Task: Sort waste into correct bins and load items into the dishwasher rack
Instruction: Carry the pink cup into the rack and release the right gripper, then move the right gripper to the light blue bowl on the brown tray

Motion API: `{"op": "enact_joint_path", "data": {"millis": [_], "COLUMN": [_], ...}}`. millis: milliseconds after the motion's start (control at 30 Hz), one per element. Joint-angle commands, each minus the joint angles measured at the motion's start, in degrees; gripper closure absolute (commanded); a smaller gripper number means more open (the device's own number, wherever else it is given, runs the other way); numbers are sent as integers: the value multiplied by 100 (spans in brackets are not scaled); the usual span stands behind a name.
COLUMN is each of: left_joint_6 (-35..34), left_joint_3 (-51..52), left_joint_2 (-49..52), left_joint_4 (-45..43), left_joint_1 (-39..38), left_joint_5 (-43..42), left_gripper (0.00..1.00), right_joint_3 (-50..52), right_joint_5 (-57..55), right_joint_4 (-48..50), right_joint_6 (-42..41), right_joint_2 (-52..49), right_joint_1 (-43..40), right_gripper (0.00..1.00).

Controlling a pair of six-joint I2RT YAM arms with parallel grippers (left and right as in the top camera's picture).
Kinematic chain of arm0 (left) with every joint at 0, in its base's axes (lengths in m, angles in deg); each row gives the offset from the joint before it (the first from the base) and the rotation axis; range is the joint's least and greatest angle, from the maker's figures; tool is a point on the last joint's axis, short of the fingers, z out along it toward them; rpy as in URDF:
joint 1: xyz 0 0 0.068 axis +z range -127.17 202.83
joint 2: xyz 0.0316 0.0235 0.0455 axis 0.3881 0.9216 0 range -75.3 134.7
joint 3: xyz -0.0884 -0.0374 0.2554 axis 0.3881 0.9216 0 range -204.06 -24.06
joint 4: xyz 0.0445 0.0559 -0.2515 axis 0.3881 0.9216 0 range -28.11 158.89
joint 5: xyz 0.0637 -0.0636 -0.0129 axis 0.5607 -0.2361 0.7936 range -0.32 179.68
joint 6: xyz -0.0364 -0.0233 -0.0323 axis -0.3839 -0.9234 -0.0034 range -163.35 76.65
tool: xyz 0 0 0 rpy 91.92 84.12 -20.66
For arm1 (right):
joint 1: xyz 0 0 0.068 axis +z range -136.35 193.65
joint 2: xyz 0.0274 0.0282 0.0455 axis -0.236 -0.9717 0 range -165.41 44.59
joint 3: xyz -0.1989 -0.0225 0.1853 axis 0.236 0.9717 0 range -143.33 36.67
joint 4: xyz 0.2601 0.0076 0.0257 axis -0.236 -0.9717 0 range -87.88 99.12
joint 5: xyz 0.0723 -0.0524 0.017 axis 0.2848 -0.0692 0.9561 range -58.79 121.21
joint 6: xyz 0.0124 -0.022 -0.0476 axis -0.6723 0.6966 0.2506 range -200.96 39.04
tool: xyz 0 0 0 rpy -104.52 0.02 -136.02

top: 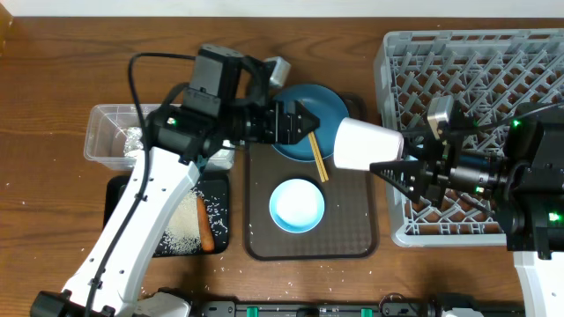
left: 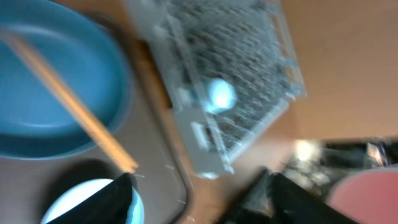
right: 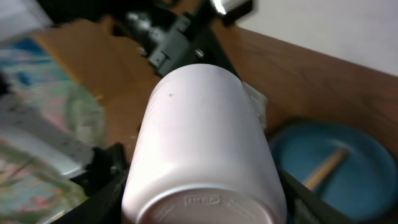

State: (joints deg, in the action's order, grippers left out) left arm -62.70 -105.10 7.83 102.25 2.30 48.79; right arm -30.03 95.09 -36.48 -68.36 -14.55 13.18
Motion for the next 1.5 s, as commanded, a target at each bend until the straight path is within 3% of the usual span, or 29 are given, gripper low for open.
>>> {"op": "enact_joint_path", "data": {"millis": [0,267,367,767,1167,1467], "left_joint_6": [7,7,7,7,7,7], "left_joint_3": [-20,-20,-17,-20,-20,-20], "left_joint_2": [-31,-31,-31,-31,-28,-31], "left_joint_4": [39,39,39,39,37,37], "left_joint_1": [59,59,59,59,59,59], "left_joint_5": [1108,1314,1316,1314,1314,1314], "left_gripper": [17,10,8,6,6,6], "right_joint_3": [-81,-79,-79,-79,-79,-79], "right_joint_5": [-1213,-3998,-4500,-5259,-6067,-6325], "right_joint_4": [-2,127,284,1178,1237,1285], "right_joint_6": [-367,-833,-1091,-1287,-1534,-1534], "right_joint_2": [24,-192,-387,-1657,-2754,-3362], "right_joint_1": [-63,-63,-63,-63,-85,-85], "right_gripper": [51,54,54,51,55,50]}}
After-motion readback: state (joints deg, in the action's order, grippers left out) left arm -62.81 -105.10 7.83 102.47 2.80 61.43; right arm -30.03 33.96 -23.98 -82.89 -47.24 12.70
